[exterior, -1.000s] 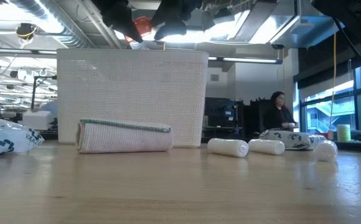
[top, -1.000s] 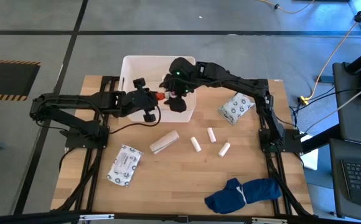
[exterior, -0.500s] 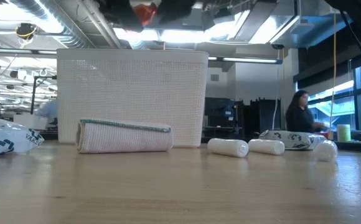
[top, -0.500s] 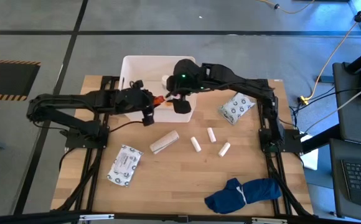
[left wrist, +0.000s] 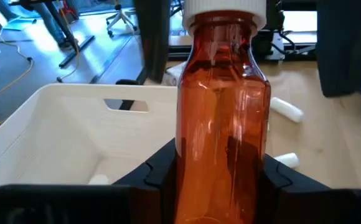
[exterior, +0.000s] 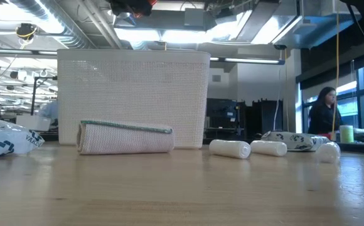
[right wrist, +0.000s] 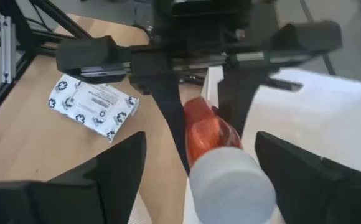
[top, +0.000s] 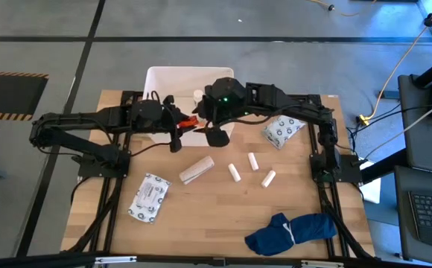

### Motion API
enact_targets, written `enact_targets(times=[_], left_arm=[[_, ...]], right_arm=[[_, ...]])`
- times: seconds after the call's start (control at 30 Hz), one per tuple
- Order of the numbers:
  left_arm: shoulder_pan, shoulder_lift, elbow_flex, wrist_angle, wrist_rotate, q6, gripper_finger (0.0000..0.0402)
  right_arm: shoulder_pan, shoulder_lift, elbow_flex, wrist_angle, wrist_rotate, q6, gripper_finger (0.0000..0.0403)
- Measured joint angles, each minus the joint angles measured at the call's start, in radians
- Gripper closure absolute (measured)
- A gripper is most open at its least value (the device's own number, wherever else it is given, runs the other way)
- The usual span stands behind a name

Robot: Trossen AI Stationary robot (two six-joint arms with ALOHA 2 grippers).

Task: Pick & place medical supplies in basket/bin
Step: Put the red medicine bottle into the white bin

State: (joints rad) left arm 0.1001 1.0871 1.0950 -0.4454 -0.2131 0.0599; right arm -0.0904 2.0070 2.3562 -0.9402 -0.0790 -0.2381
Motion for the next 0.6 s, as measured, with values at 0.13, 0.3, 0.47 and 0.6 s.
enact_targets(times=[0.13, 0.3, 0.47, 0.6], left_arm=[[0.000, -0.002, 0.000, 0.000, 0.003, 0.029, 0.0280], [0.000, -0.011, 0.000, 0.000, 0.002, 0.043, 0.0281], [-0.001, -0.017, 0.000, 0.000, 0.005, 0.042, 0.0274], [-0.001, -0.018, 0.000, 0.000, 0.003, 0.043, 0.0259]], right_arm=[[0.004, -0.012, 0.000, -0.018, 0.009, 0.020, 0.0153], [0.003, -0.015, 0.000, -0.021, 0.011, 0.021, 0.0210], [0.003, -0.015, 0.000, -0.019, 0.016, 0.020, 0.0268], [0.003, -0.015, 0.000, -0.011, 0.015, 0.019, 0.0286]])
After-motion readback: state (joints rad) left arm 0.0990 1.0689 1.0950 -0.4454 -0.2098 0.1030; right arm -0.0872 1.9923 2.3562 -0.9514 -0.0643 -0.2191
